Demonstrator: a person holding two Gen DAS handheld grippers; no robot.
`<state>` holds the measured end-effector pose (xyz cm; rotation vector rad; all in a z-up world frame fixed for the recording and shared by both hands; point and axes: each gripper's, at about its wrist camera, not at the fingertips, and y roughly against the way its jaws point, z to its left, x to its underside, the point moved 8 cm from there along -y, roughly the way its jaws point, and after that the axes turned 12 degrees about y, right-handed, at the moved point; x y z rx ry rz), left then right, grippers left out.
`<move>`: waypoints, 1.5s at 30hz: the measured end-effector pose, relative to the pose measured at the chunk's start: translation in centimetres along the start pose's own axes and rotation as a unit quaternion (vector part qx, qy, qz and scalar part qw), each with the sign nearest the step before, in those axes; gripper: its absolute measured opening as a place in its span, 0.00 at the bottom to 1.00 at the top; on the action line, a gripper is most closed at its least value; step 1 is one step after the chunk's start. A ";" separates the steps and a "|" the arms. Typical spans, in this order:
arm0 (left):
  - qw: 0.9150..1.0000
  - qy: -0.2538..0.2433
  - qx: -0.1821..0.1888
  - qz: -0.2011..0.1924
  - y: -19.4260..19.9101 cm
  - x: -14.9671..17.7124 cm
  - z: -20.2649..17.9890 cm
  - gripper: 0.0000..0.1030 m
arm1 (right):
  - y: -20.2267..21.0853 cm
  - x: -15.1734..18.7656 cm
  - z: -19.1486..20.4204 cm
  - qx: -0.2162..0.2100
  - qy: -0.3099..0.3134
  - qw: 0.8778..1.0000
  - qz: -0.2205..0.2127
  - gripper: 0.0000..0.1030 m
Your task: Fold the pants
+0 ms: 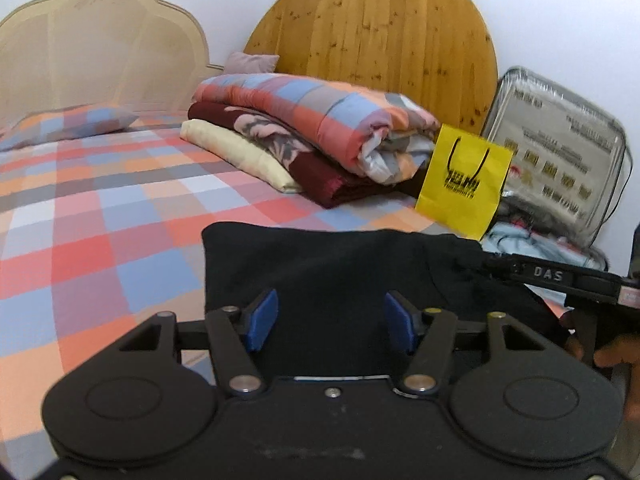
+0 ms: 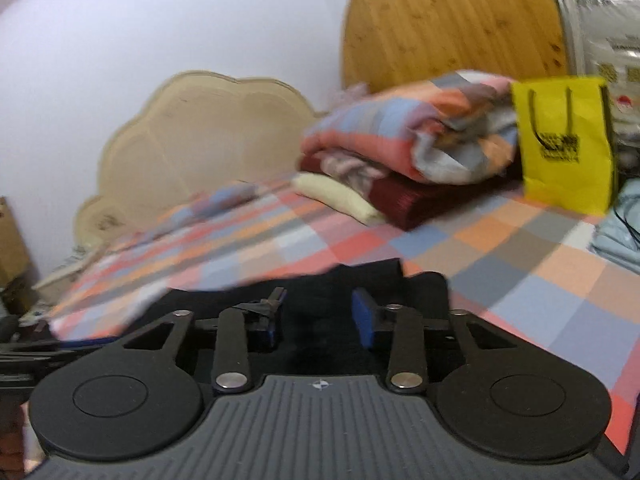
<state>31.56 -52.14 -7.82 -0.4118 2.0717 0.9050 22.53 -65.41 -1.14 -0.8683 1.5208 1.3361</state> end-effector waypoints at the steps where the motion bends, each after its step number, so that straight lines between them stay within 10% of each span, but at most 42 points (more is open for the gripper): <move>1: 1.000 -0.004 -0.002 0.005 -0.9 0.4 0.1 0.57 | -0.3 0.8 -0.5 0.006 -0.006 1.000 0.004 0.45; 14: 1.000 -0.014 -0.008 0.002 -3.6 2.2 -0.1 0.65 | -1.7 2.4 -1.7 -0.004 -0.031 0.999 -0.018 0.46; 16: 1.000 -0.005 -0.006 0.012 -1.9 1.7 -0.5 0.79 | -0.5 1.5 -1.1 -0.004 -0.014 1.000 -0.009 0.61; 17: 1.000 0.006 0.001 0.009 -0.6 1.3 -0.6 0.88 | 0.3 1.1 -0.7 -0.006 -0.004 1.000 -0.006 0.92; 18: 1.000 0.013 0.006 0.001 0.7 0.8 -0.8 0.92 | 1.5 0.6 -0.2 -0.005 0.005 1.000 -0.001 1.00; 34: 0.997 0.075 -0.027 0.000 20.6 6.1 -3.5 1.00 | 25.2 -0.1 6.6 -0.022 0.063 0.998 -0.014 1.00; 45: 0.998 0.033 -0.050 0.036 24.5 13.6 -4.8 1.00 | 24.1 6.7 8.7 0.016 0.094 0.993 0.068 1.00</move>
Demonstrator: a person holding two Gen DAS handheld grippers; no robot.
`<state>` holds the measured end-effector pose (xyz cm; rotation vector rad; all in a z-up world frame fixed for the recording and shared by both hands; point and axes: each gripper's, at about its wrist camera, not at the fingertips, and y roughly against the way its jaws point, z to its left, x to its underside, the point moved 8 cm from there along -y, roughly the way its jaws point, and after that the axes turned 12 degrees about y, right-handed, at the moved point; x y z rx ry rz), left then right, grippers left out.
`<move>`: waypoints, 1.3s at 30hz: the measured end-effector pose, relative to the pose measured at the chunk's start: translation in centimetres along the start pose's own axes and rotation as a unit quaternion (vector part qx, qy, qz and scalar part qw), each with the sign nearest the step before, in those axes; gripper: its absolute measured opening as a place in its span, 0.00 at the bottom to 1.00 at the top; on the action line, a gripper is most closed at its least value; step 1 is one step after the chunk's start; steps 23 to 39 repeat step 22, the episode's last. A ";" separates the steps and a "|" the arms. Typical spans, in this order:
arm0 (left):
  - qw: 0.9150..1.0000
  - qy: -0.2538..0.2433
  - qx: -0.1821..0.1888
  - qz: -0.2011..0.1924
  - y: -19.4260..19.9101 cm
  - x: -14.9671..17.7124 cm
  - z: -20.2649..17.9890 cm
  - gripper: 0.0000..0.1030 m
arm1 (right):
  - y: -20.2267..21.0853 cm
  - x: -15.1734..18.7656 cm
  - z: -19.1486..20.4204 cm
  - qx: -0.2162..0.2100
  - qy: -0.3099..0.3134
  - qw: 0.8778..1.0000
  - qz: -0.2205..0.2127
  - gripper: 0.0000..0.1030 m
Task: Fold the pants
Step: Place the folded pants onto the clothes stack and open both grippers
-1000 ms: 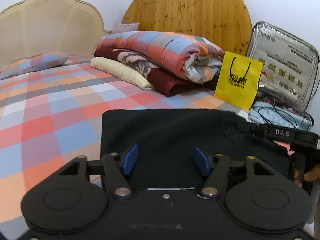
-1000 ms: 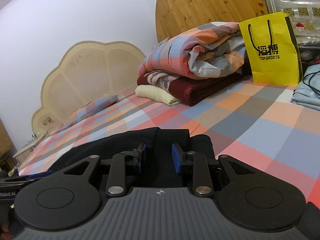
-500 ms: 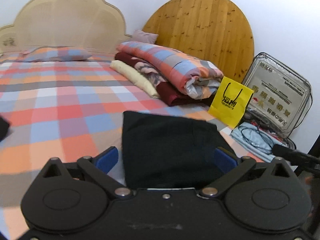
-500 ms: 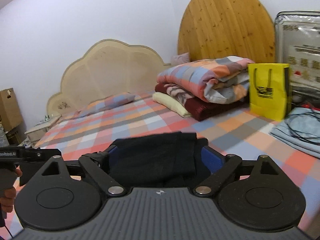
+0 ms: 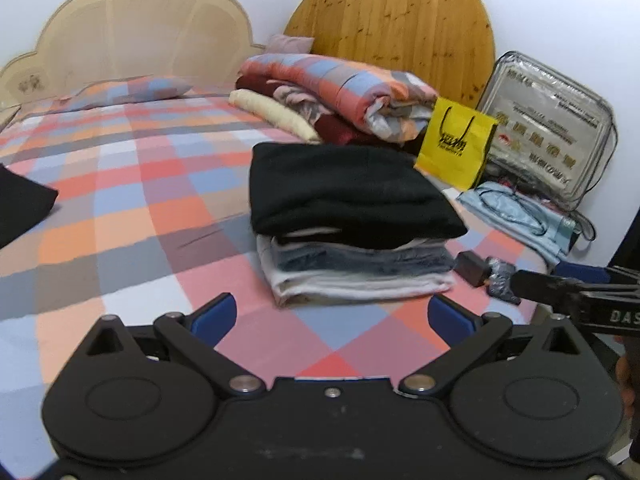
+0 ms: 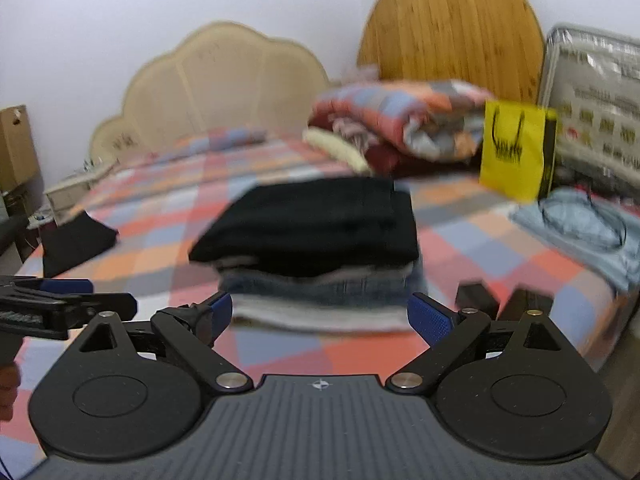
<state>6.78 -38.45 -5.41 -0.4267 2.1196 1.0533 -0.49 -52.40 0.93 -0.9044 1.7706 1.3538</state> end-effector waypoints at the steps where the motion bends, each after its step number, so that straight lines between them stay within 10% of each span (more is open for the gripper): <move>1: 1.000 0.000 -0.007 0.000 -0.2 0.1 0.1 1.00 | -0.4 0.2 -0.1 0.002 -0.005 1.000 0.005 1.00; 39: 0.999 0.014 -0.041 -0.011 -0.8 -1.2 1.5 1.00 | -1.2 0.2 1.0 0.004 -0.014 1.000 0.011 1.00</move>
